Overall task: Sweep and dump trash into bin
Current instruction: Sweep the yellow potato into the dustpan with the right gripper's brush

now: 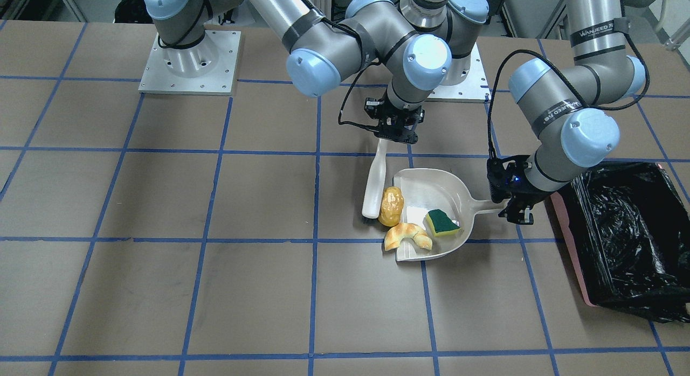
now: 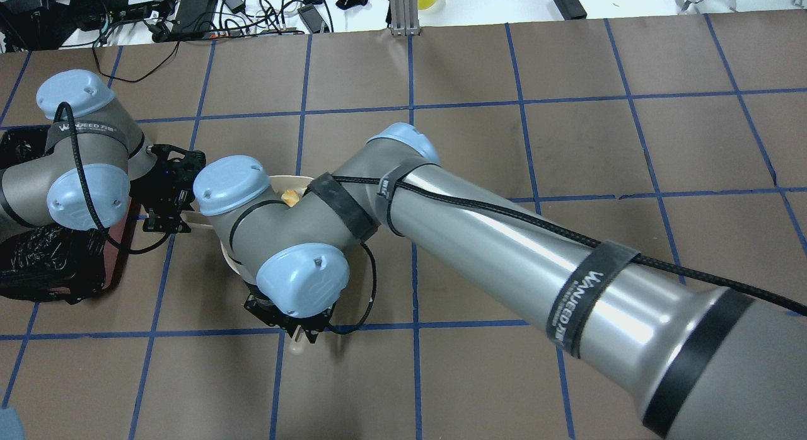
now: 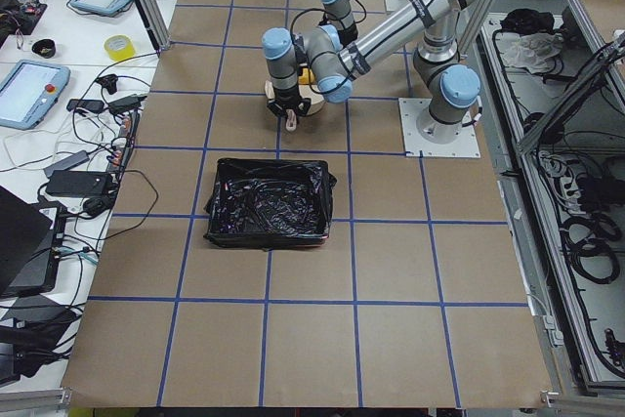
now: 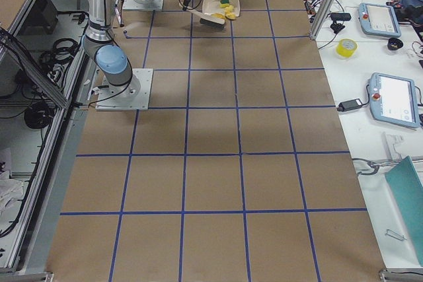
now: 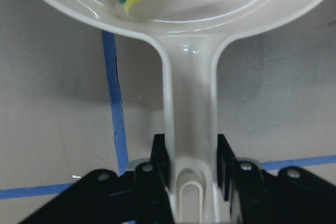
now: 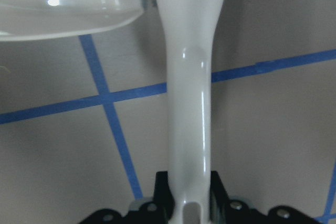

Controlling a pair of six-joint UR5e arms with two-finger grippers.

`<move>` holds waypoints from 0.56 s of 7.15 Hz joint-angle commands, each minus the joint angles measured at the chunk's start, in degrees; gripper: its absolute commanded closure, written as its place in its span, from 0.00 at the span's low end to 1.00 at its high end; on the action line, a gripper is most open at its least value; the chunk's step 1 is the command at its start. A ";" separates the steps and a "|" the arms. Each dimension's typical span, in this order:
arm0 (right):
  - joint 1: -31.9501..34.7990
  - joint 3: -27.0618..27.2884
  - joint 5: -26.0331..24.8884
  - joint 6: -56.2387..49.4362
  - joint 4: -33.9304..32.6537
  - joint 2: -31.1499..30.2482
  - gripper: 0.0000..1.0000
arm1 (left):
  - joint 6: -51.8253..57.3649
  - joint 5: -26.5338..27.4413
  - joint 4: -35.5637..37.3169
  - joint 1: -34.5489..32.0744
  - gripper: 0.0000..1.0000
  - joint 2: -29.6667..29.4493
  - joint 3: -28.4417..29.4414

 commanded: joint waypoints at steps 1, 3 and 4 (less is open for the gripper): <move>2.74 -8.56 1.06 1.86 0.16 6.44 1.00 | -0.53 -0.06 0.00 -0.29 1.00 -0.01 -0.03; 3.36 -10.87 0.89 1.78 0.42 7.87 1.00 | -0.71 -0.06 0.00 -0.47 1.00 -0.01 0.06; 3.53 -10.53 0.01 1.78 2.60 7.52 1.00 | -0.71 -0.14 0.00 -0.47 1.00 -0.01 0.06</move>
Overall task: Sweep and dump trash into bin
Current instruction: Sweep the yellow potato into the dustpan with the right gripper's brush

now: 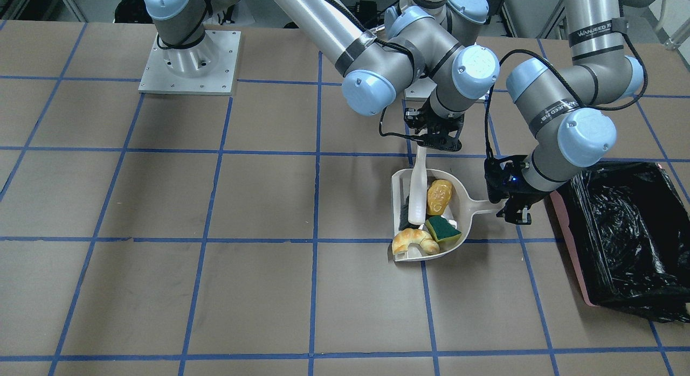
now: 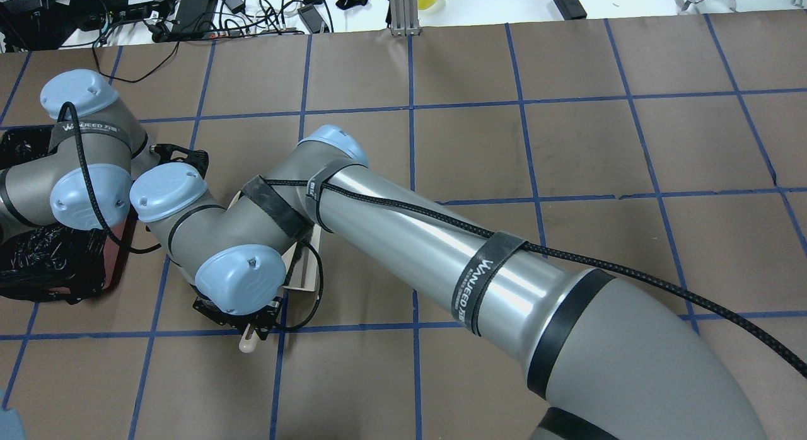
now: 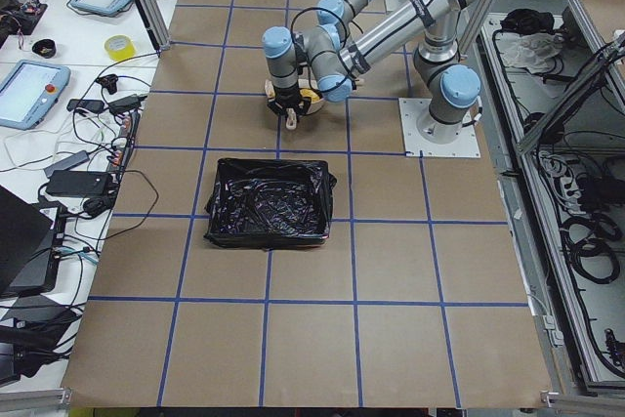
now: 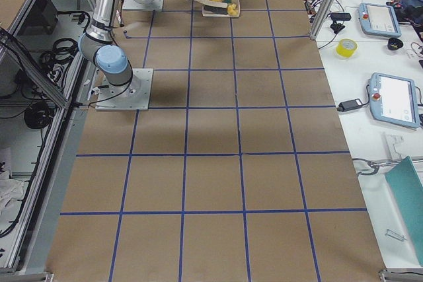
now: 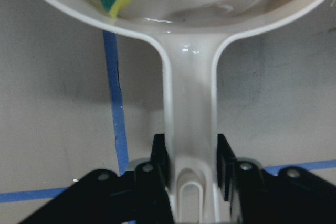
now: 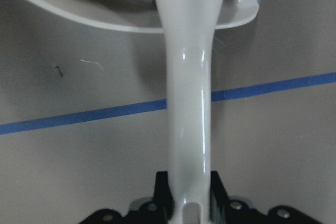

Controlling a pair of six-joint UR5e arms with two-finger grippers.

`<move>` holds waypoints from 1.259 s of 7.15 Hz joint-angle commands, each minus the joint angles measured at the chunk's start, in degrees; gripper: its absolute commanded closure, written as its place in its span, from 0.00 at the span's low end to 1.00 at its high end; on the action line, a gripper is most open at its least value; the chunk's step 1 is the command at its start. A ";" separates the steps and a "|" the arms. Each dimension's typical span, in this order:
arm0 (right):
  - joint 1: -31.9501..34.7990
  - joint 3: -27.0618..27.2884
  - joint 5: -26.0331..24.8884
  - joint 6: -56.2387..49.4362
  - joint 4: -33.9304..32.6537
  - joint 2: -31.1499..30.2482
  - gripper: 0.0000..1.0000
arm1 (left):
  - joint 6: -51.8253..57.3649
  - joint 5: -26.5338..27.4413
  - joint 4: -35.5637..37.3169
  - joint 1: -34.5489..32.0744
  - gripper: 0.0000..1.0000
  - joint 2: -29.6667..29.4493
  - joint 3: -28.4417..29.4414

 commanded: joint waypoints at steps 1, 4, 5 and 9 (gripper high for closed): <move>0.63 0.02 -2.18 0.38 4.54 -0.45 1.00 | 0.06 -0.16 0.00 -0.04 1.00 0.00 0.01; 2.65 0.20 -3.25 4.85 13.15 -3.96 1.00 | 0.58 -0.77 0.00 0.57 1.00 -0.18 -0.08; 2.66 0.55 -4.73 5.47 16.58 -5.54 1.00 | 0.85 -1.03 -0.17 0.84 1.00 -0.26 -0.08; -8.29 9.21 -12.45 -7.73 23.82 -18.34 1.00 | 1.64 -4.62 -0.70 6.44 1.00 -0.27 0.71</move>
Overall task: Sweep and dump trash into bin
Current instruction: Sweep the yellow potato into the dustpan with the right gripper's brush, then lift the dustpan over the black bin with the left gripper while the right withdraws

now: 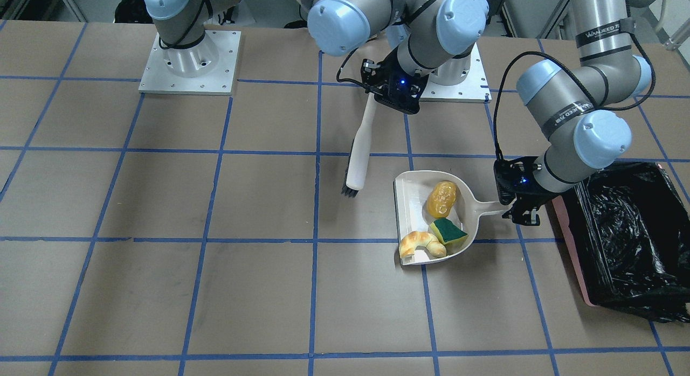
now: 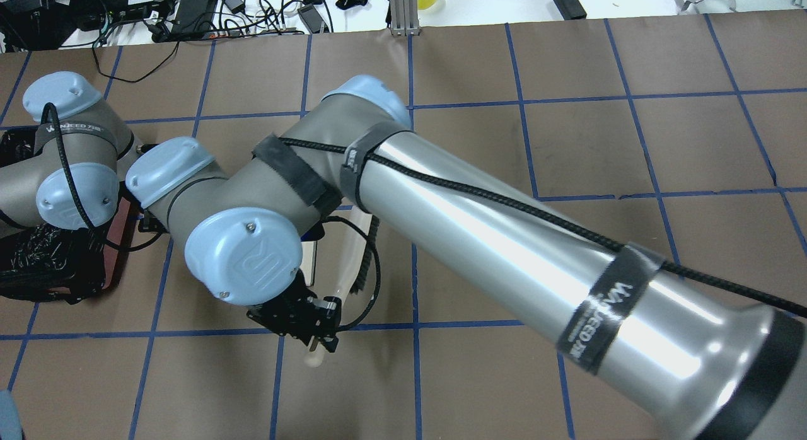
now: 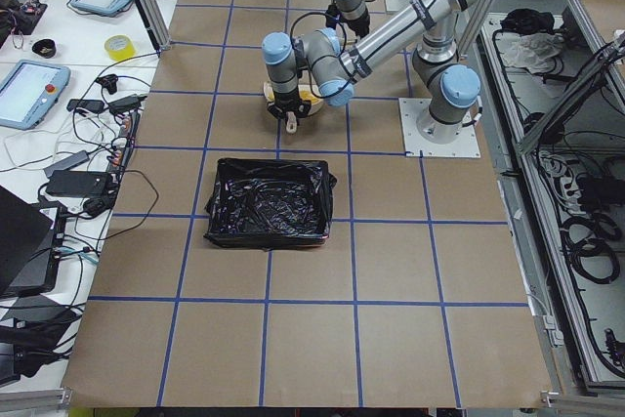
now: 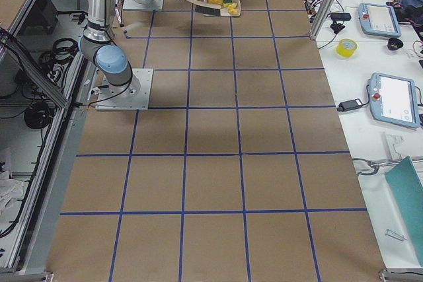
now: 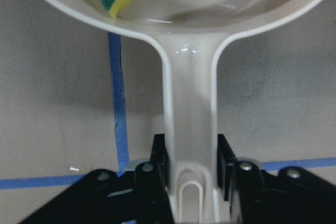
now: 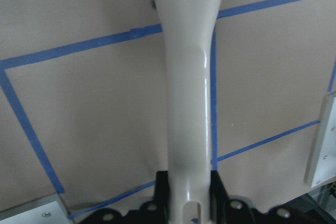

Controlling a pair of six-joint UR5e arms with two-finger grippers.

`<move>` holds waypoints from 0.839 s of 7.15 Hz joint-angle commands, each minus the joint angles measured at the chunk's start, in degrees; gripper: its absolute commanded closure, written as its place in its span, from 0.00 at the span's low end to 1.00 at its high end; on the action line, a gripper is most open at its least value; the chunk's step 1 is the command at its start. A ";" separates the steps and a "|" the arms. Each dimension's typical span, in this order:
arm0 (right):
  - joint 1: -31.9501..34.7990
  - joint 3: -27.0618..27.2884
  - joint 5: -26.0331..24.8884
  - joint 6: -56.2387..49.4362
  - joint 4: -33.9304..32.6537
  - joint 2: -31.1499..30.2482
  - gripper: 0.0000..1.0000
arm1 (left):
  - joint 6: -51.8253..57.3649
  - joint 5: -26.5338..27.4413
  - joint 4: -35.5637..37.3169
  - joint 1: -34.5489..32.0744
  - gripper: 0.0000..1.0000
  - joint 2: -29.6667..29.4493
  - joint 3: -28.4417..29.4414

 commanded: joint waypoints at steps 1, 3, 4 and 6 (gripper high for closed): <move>-7.28 9.37 -3.44 -10.94 -0.38 -8.12 1.00 | 0.44 -4.42 -2.31 6.01 1.00 0.07 1.58; -14.22 15.46 -7.48 -20.44 -1.97 -11.31 1.00 | 0.52 -6.82 -14.65 12.52 1.00 0.24 10.16; -17.12 17.66 -11.75 -24.91 -3.28 -11.75 1.00 | 0.44 -6.74 -20.37 14.64 1.00 0.24 15.26; -23.62 19.61 -14.07 -32.12 -8.81 -12.02 1.00 | 0.52 -6.21 -26.65 19.82 1.00 0.50 21.26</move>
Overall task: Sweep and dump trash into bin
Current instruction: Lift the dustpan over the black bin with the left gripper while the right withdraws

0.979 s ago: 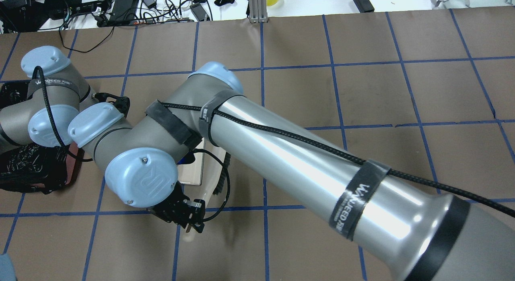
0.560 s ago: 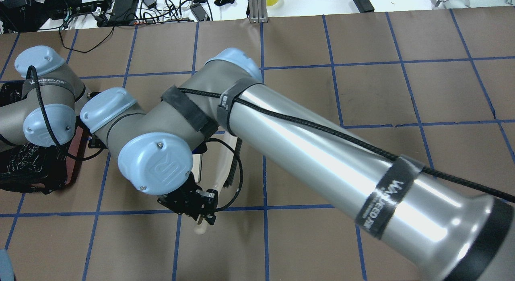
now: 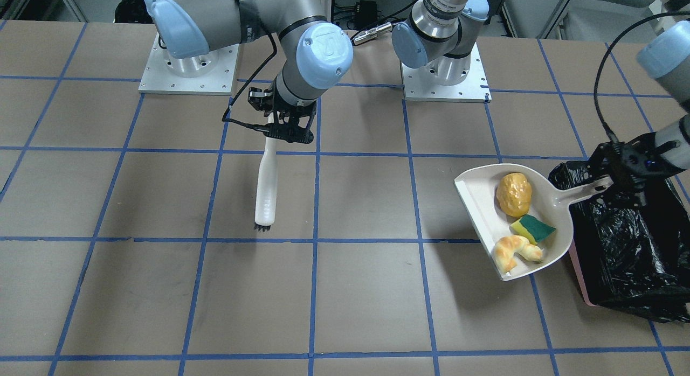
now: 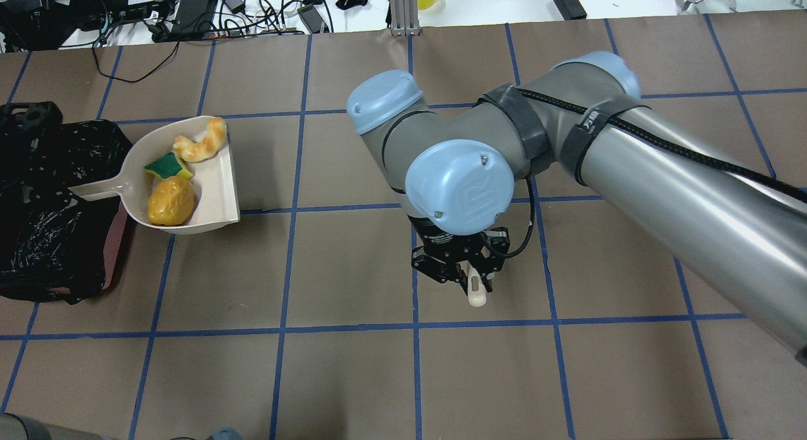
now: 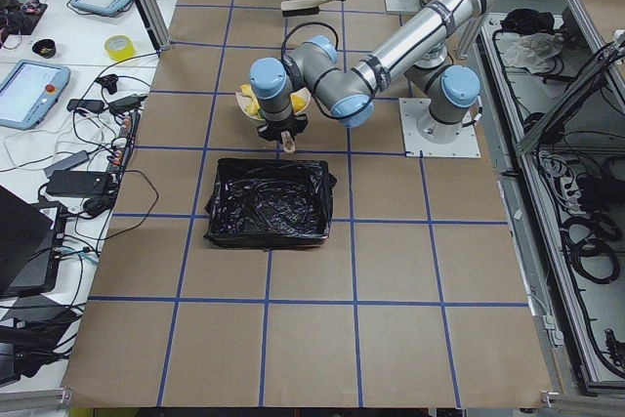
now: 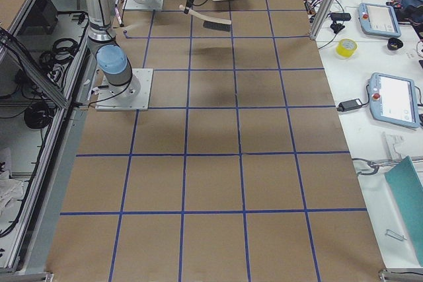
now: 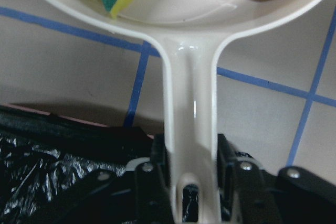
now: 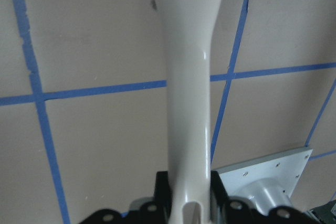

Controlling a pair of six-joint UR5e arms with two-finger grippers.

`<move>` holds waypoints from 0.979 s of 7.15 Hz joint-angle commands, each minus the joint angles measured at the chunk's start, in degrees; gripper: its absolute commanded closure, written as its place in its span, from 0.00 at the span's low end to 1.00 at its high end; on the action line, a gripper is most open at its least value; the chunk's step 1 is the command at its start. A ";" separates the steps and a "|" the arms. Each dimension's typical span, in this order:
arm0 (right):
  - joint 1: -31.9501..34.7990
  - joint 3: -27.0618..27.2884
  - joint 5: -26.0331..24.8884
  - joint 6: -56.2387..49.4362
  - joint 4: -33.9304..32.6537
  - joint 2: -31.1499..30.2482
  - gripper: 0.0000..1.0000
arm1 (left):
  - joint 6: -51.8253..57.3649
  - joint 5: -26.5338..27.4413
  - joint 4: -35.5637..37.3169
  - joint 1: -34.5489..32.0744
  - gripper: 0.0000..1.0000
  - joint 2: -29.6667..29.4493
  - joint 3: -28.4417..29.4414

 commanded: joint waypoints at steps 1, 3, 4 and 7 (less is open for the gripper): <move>-8.62 1.59 -3.21 -9.98 -4.49 -0.24 1.00 | -0.03 0.73 -4.30 6.17 1.00 0.31 5.20; -17.59 3.00 -3.31 -19.55 -12.64 0.20 1.00 | 0.06 7.90 -4.13 12.15 1.00 0.40 10.02; -20.58 3.35 -3.40 -24.22 -17.47 1.77 1.00 | 0.76 11.51 -3.61 14.79 1.00 0.05 12.05; -36.19 3.44 -2.97 -33.82 -25.04 3.45 1.00 | 1.29 22.42 1.04 15.70 1.00 -1.62 13.47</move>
